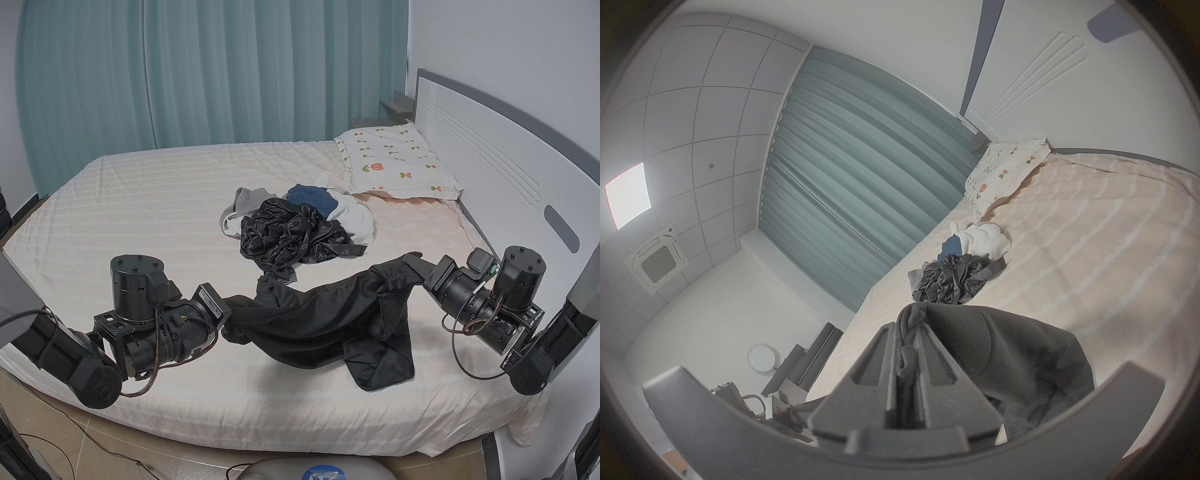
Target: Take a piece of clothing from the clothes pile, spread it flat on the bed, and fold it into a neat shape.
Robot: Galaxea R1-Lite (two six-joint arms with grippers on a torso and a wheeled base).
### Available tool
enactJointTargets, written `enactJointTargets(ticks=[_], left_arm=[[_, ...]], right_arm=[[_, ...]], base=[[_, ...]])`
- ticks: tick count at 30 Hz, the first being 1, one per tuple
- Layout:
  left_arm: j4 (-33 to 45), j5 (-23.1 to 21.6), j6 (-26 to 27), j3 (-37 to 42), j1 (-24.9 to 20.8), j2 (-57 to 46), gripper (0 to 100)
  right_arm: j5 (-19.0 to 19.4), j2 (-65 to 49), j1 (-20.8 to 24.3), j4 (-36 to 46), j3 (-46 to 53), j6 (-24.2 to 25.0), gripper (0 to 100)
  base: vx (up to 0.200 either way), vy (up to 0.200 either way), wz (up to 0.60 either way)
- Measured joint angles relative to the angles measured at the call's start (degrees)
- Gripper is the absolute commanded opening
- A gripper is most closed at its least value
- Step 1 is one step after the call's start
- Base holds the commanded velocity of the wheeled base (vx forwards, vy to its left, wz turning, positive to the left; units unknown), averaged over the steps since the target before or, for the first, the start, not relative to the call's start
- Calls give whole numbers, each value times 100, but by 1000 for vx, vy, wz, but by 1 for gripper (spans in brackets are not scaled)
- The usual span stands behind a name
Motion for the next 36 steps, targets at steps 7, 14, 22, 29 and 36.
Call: enactJointTargets(ticks=[7, 14, 22, 29, 36], left_arm=[[-5, 27, -49, -57, 52, 0, 0], [-255, 345, -44, -107, 107, -4, 0], [-380, 699, -27, -160, 145, -26, 0], [-378, 861, -16, -208, 173, -137, 0], [-363, 869, -7, -176, 223, -336, 0]], right_arm=[[-258, 17, 15, -21, -2, -12, 0], [-357, 12, 108, -11, -98, -107, 0], [-669, 12, 260, 129, -467, -816, 0], [-875, 48, 349, 222, -761, -1041, 0], [-946, 108, 450, 193, -844, -1523, 0]], base=[[0, 171, 0], [0, 200, 0], [0, 200, 0], [0, 200, 0], [0, 200, 0]])
